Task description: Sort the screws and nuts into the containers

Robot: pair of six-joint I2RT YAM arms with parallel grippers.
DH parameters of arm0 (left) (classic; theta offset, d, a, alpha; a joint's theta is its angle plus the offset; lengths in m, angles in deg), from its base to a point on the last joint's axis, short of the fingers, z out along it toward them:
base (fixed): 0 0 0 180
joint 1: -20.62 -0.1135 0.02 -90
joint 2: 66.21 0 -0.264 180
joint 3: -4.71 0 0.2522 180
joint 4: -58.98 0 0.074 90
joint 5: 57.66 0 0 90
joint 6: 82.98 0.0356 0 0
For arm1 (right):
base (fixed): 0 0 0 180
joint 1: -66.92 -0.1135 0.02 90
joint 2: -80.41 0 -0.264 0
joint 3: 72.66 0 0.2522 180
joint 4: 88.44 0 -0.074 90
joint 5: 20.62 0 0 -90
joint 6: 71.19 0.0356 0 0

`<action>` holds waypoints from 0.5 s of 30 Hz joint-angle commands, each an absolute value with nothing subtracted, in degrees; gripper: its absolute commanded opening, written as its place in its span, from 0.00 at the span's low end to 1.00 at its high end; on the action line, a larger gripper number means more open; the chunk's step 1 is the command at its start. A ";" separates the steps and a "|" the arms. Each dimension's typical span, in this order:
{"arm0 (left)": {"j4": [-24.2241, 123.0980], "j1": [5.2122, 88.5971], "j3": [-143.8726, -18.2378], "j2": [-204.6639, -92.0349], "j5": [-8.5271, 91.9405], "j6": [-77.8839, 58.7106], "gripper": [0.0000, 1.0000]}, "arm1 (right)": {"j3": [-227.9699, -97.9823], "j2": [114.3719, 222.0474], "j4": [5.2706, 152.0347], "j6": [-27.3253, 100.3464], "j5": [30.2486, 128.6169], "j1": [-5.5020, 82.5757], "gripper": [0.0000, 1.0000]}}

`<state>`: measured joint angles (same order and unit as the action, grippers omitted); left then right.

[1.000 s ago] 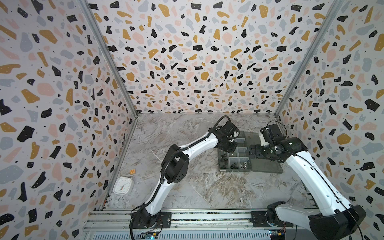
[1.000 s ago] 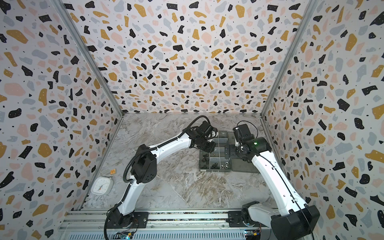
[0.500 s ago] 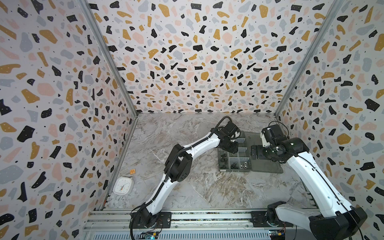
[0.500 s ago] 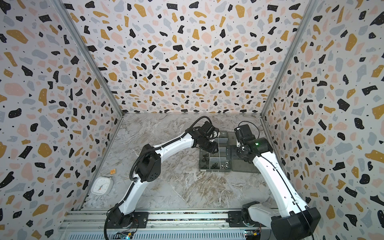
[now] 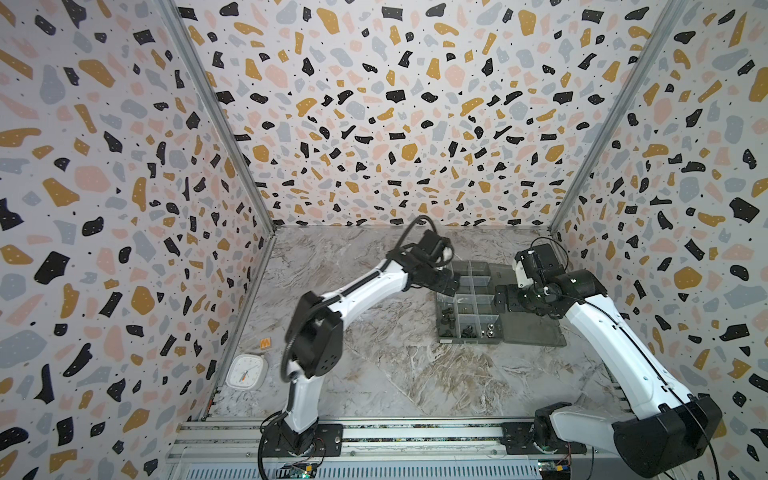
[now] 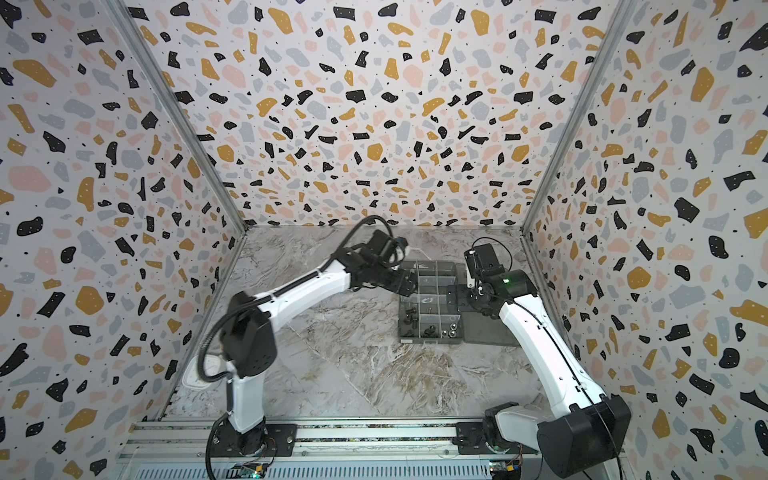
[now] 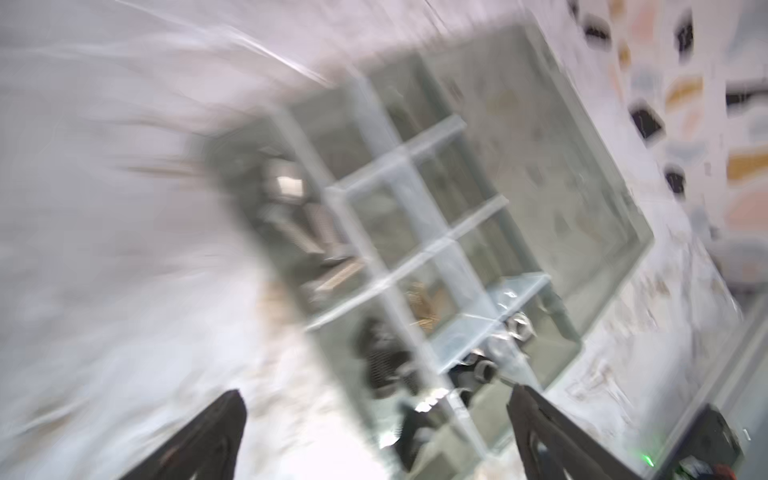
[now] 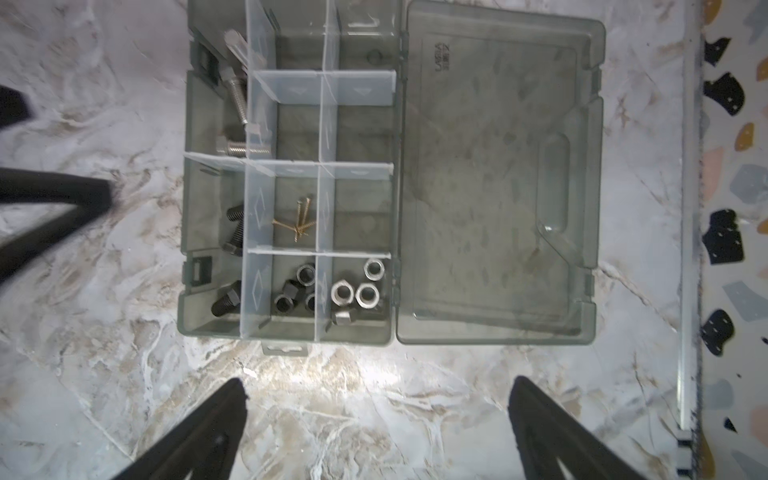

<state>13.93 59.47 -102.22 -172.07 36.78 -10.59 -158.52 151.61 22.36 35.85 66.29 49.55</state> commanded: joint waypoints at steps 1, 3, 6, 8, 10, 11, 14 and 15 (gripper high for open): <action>25.94 50.16 -86.88 -157.27 23.08 -11.57 1.00 | -157.70 151.96 31.23 34.83 69.32 49.87 0.99; 30.10 44.34 -77.16 -148.62 15.86 -9.84 1.00 | -156.56 152.03 35.84 34.98 68.30 50.04 0.99; 36.53 38.91 -65.91 -138.57 5.64 -4.33 1.00 | -152.86 151.56 43.84 34.10 65.74 50.98 0.99; 42.81 36.10 -58.81 -132.53 1.83 -1.19 1.00 | -150.65 151.88 48.37 33.53 65.77 52.54 0.99; 50.72 33.51 -51.43 -127.16 1.53 2.01 1.00 | -148.01 152.38 52.52 31.58 68.26 54.38 0.99; 54.92 32.12 -47.86 -124.92 1.46 3.39 1.00 | -145.80 151.85 55.63 30.75 67.09 54.44 0.99; 65.27 26.78 -39.28 -122.26 4.07 4.67 1.00 | -136.65 148.26 67.61 28.62 64.89 55.29 0.99; 66.58 25.04 -37.65 -122.51 3.75 4.03 1.00 | -134.42 147.83 70.26 28.47 64.64 55.98 0.99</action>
<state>52.00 28.45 -41.68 -122.91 5.77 0.93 -139.07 150.91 57.95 31.21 66.13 55.00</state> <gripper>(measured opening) 0.997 0.991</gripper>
